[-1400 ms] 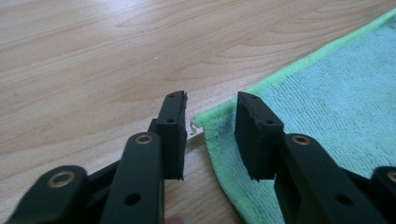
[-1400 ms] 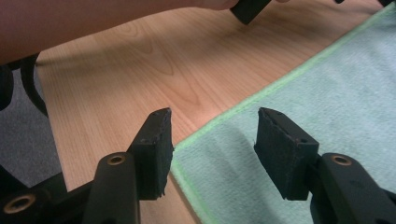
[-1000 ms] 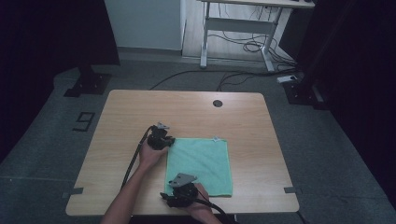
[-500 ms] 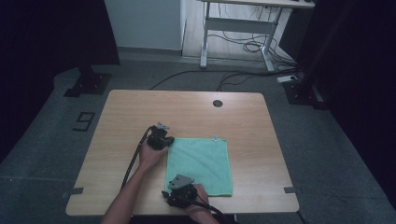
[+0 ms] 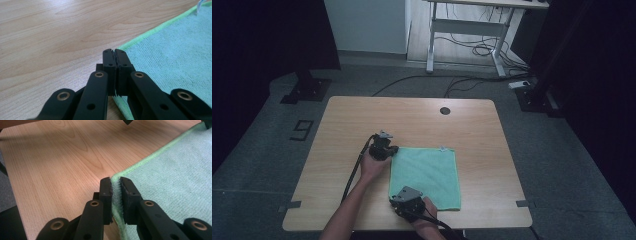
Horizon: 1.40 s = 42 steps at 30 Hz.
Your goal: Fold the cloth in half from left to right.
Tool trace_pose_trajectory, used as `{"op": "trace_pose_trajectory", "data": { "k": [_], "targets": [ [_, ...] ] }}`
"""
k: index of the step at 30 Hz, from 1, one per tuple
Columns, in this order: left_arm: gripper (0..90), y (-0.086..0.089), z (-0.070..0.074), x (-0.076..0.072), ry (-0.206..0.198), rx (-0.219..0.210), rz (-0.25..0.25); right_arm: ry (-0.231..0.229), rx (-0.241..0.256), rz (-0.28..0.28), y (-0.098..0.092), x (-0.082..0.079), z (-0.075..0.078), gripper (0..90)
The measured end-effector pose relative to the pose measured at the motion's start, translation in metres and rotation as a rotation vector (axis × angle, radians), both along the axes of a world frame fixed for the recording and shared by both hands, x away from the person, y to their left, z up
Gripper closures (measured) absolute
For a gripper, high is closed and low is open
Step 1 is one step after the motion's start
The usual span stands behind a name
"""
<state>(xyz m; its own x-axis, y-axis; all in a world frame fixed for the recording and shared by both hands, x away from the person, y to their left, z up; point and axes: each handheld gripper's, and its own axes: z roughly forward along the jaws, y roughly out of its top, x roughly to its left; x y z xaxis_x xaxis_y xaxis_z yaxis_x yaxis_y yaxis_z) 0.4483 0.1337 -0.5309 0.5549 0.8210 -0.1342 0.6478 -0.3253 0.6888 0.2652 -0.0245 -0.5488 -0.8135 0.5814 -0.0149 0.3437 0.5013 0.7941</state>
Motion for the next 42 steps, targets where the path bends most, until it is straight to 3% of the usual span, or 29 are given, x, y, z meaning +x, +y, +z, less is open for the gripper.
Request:
{"op": "trace_pose_trajectory", "data": {
  "k": [10, 21, 30, 36, 42],
  "targets": [
    [88.6, 0.003, 0.012, -0.004, -0.020, -0.026, 0.001, -0.002, 0.049, -0.004, -0.003, -0.002, 0.006, 84.2],
    [88.6, 0.004, 0.046, -0.011, -0.069, -0.045, 0.004, -0.035, 0.155, -0.018, -0.005, -0.008, 0.028, 84.3],
    [88.7, 0.008, 0.058, -0.014, -0.082, -0.037, 0.005, -0.032, 0.173, -0.017, -0.005, -0.006, 0.034, 84.3],
    [88.7, 0.015, 0.080, -0.015, -0.109, -0.045, 0.015, -0.074, 0.185, -0.003, 0.004, -0.002, 0.058, 84.3],
    [88.6, 0.020, 0.074, -0.017, -0.091, -0.037, 0.025, -0.039, 0.199, 0.003, 0.002, -0.005, 0.051, 84.3]
  ]
}}
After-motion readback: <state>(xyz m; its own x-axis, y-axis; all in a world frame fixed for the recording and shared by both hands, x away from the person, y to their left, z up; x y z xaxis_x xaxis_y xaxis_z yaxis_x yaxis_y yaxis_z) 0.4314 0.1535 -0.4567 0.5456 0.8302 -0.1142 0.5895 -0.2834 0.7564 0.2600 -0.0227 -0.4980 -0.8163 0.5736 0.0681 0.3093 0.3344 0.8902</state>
